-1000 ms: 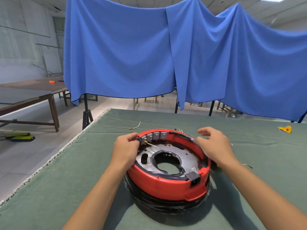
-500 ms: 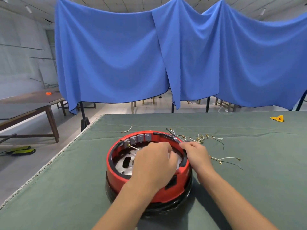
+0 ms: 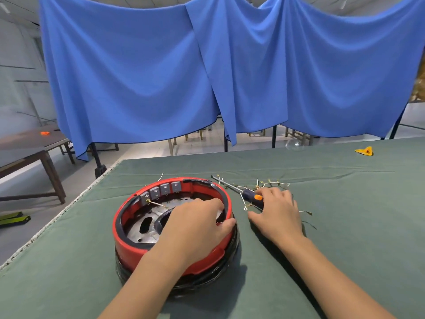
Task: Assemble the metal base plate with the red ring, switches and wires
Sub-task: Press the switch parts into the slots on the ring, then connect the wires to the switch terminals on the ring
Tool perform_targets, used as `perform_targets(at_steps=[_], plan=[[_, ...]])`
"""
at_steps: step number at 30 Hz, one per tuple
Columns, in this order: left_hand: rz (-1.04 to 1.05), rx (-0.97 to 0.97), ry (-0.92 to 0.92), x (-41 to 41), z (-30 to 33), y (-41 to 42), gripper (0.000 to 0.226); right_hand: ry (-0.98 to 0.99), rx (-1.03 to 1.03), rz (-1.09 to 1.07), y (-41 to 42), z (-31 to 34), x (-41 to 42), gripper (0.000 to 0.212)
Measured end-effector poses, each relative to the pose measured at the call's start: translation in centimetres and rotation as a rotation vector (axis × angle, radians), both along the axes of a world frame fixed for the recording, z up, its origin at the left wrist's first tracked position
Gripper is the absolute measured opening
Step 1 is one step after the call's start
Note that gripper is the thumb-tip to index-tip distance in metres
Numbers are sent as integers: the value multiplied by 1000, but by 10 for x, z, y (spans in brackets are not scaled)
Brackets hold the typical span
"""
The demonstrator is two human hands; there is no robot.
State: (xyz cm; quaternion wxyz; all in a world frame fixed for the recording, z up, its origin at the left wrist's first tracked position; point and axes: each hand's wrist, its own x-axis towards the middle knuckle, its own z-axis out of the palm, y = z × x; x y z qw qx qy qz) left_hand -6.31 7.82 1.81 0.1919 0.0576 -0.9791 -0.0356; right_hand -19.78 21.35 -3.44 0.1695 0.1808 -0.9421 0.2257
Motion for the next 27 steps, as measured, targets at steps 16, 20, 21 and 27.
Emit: perform_targets(at_steps=[16, 20, 21, 27], plan=[[-5, 15, -4, 9, 3, -23, 39, -117, -423, 185, -16, -3, 25, 11], [1, 6, 3, 12, 4, -30, 36, -170, -382, 199, -26, -5, 25, 25], [-1, 2, 4, 13, 4, -29, 35, -181, -395, 150, -25, -4, 21, 32], [-71, 121, -17, 15, 2, -34, 35, -101, -304, -55, -21, -6, -6, 5]])
